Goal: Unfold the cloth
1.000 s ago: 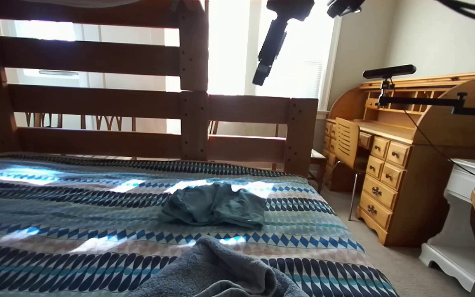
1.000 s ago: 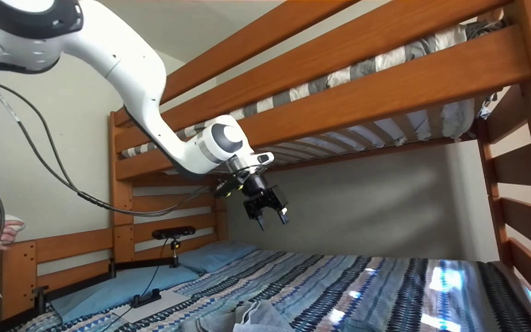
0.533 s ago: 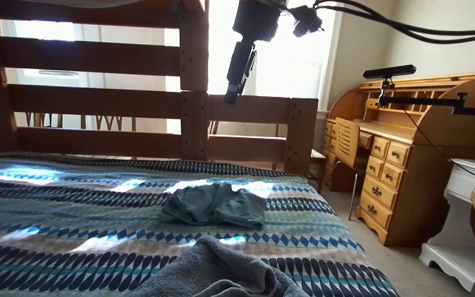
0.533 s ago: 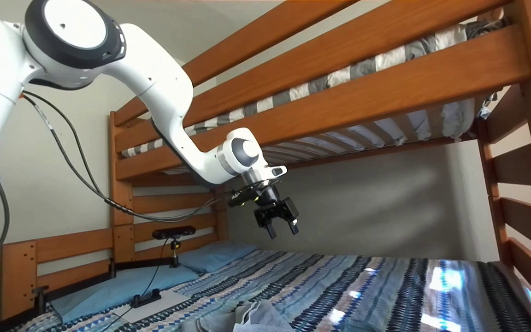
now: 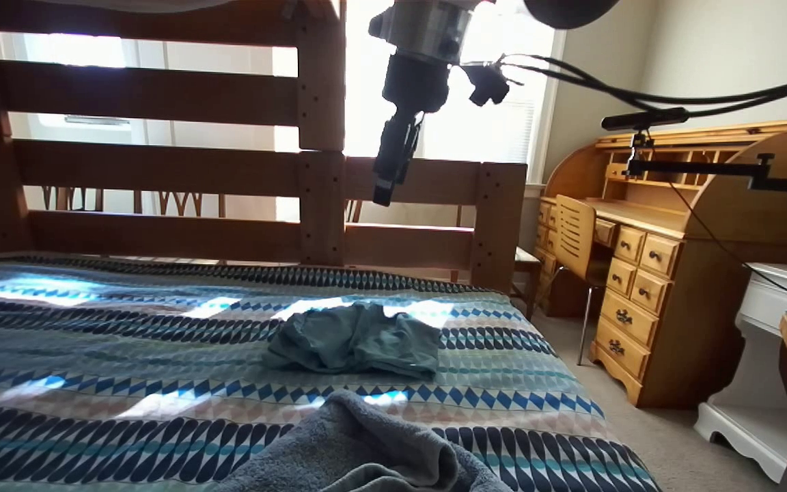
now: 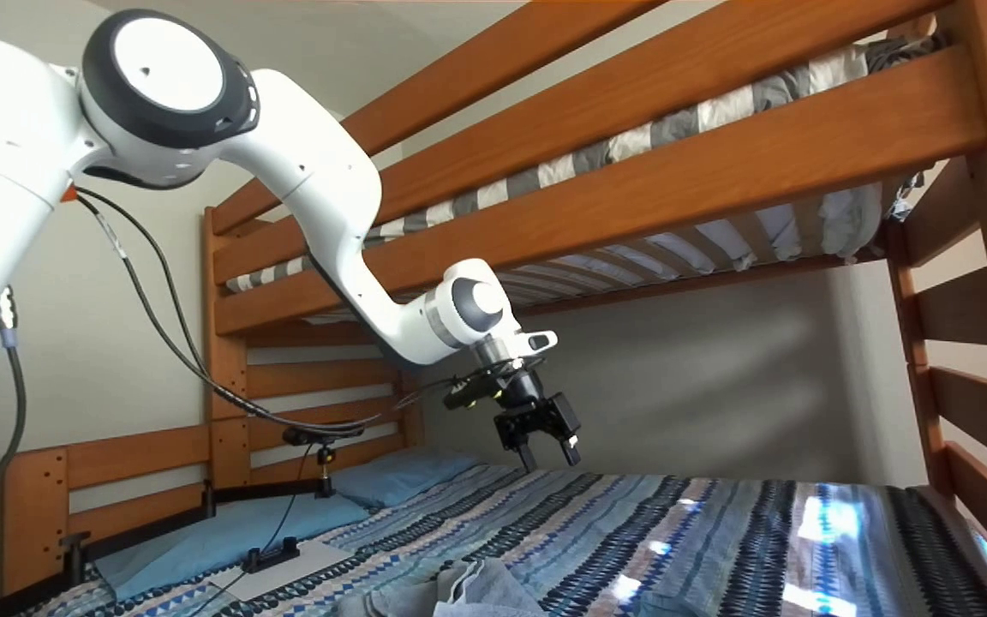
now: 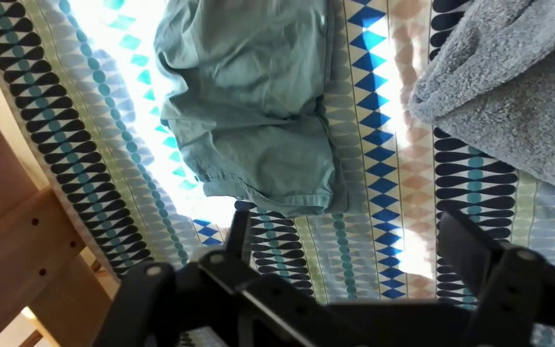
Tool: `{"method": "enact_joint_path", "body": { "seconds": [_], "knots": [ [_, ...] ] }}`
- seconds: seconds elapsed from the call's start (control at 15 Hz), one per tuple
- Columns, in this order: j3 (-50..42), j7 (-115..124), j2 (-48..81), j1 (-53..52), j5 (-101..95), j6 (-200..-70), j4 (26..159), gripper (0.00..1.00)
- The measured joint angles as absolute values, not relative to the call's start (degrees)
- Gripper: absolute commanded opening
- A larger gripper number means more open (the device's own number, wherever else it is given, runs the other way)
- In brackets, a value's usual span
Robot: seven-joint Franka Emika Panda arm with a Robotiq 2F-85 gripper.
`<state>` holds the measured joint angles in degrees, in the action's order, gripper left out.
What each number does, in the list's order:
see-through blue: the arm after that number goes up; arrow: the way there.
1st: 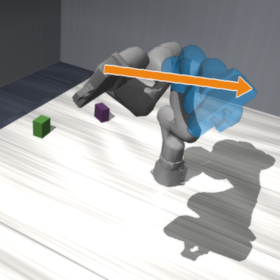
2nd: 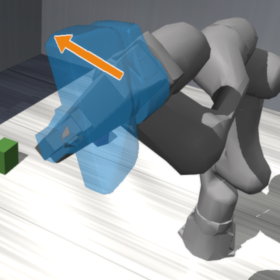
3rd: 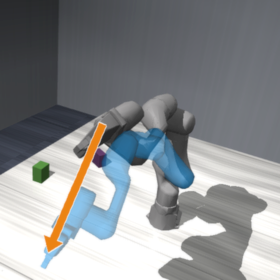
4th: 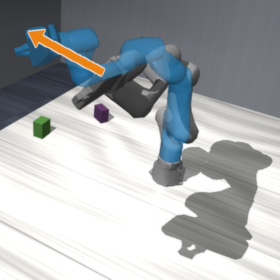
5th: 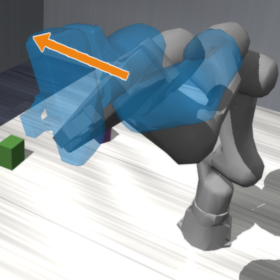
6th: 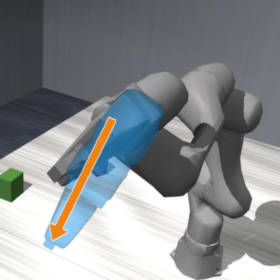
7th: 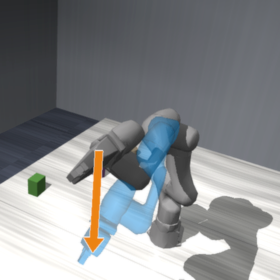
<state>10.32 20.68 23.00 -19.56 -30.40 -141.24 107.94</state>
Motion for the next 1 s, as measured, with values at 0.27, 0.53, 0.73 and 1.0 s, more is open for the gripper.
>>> {"method": "enact_joint_path", "body": {
  "seconds": [0.27, 0.53, 0.73, 1.0],
  "knots": [
    [9.45, 15.94, 31.22, -19.70, -27.37, -144.46, 101.60, 1.00],
    [9.50, 10.32, 38.86, -20.59, -22.91, -145.82, 94.25, 1.00],
    [7.78, 10.05, 43.57, -22.63, -22.70, -145.54, 89.09, 1.00],
    [4.91, 10.12, 48.96, -25.14, -22.67, -144.50, 83.14, 1.00]
  ]
}}
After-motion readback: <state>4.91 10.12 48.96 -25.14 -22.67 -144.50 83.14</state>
